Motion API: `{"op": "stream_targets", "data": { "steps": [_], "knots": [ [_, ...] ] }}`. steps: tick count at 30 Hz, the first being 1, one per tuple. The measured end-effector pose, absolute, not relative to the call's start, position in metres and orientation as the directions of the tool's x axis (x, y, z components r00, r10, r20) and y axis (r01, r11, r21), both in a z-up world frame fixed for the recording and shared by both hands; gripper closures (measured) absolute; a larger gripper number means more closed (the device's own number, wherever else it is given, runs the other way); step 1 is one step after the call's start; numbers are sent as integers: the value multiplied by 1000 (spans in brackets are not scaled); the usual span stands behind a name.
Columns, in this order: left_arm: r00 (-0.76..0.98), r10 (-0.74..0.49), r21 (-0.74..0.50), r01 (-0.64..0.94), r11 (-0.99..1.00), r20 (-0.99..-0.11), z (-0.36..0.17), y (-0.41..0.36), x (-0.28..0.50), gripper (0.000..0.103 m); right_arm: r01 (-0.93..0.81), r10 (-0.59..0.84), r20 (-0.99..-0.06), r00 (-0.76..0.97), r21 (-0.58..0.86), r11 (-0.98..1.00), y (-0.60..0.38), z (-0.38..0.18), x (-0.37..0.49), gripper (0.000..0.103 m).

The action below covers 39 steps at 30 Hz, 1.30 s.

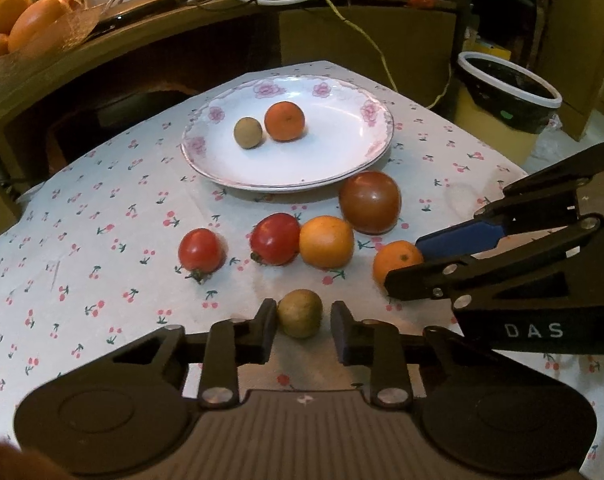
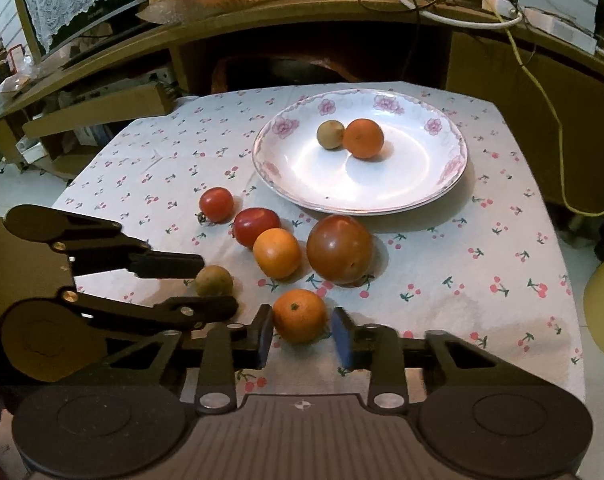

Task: Organize fruits
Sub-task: 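Move the left tool to another kiwi while the right tool approaches another orange, then grasp the kiwi with the left tool while the right tool grasps the orange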

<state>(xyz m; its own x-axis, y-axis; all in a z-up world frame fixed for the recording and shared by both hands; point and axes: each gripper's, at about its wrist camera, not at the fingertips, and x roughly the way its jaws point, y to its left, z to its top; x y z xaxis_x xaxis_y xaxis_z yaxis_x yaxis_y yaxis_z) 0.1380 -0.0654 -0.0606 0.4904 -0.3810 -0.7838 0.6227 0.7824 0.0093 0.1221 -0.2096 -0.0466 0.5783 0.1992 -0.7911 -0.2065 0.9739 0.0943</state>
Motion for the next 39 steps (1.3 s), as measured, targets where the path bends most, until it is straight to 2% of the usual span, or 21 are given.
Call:
{"op": "stream_targets", "data": {
  "steps": [4,24,29,34,39],
  "knots": [
    [488,-385,1,621,784,-783,-60,-67,138,74,-202,198,-790,580,96,975,-210,-46,121,76],
    [470,-356,30,635,772,-808,-58,-61,115,74,-253,164,-808,566,19,967,-213,-42,102,75],
    [472,-354,37,640,768,-807,-58,-64,116,71,-264,166,-808,565,14,964,-214,-42,103,73],
    [474,-354,35,636,771,-806,-58,-64,118,62,-263,168,-810,562,18,965,-216,-44,104,67],
    [471,-354,28,630,776,-808,-58,-61,120,60,-261,169,-806,567,19,965,-216,-44,105,66]
  ]
}}
